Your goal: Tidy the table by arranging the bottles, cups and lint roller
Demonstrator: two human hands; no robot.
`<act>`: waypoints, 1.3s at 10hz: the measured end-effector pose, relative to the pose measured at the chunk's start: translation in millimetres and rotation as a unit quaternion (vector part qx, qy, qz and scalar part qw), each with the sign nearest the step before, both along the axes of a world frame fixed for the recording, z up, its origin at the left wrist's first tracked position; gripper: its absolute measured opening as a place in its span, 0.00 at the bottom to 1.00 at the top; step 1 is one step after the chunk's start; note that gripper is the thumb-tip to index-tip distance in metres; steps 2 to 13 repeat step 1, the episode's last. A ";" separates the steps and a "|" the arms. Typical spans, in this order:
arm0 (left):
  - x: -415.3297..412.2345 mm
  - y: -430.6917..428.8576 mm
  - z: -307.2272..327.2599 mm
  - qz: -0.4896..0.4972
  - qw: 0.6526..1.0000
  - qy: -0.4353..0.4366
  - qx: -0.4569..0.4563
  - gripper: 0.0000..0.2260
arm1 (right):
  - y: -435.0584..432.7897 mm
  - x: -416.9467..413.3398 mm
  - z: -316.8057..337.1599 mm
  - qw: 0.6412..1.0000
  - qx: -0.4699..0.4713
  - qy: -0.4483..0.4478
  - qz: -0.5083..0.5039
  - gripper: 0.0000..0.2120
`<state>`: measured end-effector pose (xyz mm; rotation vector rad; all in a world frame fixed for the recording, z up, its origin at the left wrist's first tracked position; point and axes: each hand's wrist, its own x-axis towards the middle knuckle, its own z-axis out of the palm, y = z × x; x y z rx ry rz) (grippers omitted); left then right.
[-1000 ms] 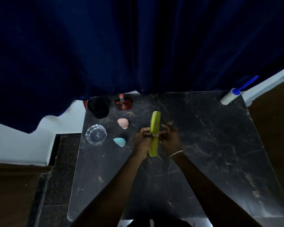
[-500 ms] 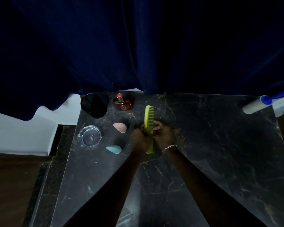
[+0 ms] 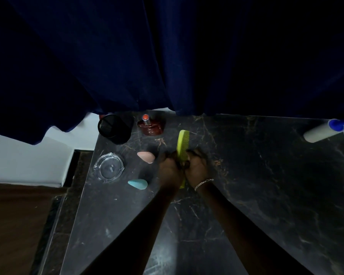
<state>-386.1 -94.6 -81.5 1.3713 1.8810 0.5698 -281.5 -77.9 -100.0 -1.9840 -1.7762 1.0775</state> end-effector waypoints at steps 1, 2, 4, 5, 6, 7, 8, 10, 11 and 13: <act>-0.3 -3.0 -0.6 -0.015 0.999 0.010 0.029 0.13 | -1.1 2.2 6.8 1.000 0.016 0.017 -0.011 0.22; -0.3 -3.0 -0.6 -0.015 0.999 0.010 0.029 0.13 | -1.1 2.2 6.8 1.000 0.016 0.017 -0.011 0.22; -0.3 -3.0 -0.6 -0.015 0.999 0.010 0.029 0.13 | -1.1 2.2 6.8 1.000 0.016 0.017 -0.011 0.22; -0.3 -3.0 -0.6 -0.015 0.999 0.010 0.029 0.13 | -1.1 2.2 6.8 1.000 0.016 0.017 -0.011 0.22; -0.3 -3.0 -0.6 -0.015 0.999 0.010 0.029 0.13 | -1.1 2.2 6.8 1.000 0.016 0.017 -0.011 0.22; -0.3 -3.0 -0.6 -0.015 0.999 0.010 0.029 0.13 | -1.1 2.2 6.8 1.000 0.016 0.017 -0.011 0.22; -0.3 -3.0 -0.6 -0.015 0.999 0.010 0.029 0.13 | -1.1 2.2 6.8 1.000 0.016 0.017 -0.011 0.22; -0.3 -3.0 -0.6 -0.015 0.999 0.010 0.029 0.13 | -1.1 2.2 6.8 1.000 0.016 0.017 -0.011 0.22; -0.3 -3.0 -0.6 -0.015 0.999 0.010 0.029 0.13 | -1.1 2.2 6.8 1.000 0.016 0.017 -0.011 0.22; -0.3 -3.0 -0.6 -0.015 0.999 0.010 0.029 0.13 | -1.1 2.2 6.8 1.000 0.016 0.017 -0.011 0.22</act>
